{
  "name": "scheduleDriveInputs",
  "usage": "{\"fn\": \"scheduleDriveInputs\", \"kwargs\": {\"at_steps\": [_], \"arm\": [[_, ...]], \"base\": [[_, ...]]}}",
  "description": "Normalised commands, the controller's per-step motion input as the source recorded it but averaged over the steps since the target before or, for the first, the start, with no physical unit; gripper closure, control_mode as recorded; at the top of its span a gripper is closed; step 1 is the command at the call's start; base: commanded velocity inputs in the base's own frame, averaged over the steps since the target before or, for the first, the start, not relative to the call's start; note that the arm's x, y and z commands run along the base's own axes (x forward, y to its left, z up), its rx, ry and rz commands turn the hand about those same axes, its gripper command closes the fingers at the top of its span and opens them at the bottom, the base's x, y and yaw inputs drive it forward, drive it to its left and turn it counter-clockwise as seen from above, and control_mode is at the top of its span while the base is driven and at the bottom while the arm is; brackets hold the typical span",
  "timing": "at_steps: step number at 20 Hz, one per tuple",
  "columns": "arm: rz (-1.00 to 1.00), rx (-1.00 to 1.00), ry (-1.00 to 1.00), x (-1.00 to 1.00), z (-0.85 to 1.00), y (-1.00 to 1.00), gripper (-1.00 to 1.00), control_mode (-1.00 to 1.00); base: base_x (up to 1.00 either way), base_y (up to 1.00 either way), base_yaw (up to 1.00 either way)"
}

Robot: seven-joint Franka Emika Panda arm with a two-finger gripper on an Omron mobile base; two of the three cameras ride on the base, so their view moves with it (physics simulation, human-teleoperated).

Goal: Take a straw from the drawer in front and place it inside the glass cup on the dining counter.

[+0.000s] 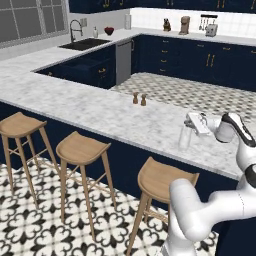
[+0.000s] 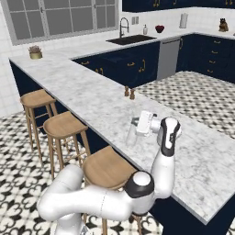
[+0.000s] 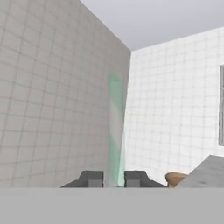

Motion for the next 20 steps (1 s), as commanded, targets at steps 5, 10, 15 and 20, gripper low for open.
{"fn": "scheduleDriveInputs", "kwargs": {"at_steps": [5,10,15,20], "arm": [[0.00,-0.01,-0.20,-0.83,-0.35,0.01,1.00,-1.00],[0.00,-0.08,-0.28,-0.58,-0.53,0.25,1.00,-1.00],[-0.05,-0.26,-0.04,0.36,-0.63,0.97,1.00,-1.00],[-0.11,-0.16,0.00,0.65,-0.39,0.06,1.00,-1.00]], "base": [[0.00,0.00,0.00],[0.00,0.00,0.00],[0.00,0.00,0.00],[0.00,0.00,0.00]]}}
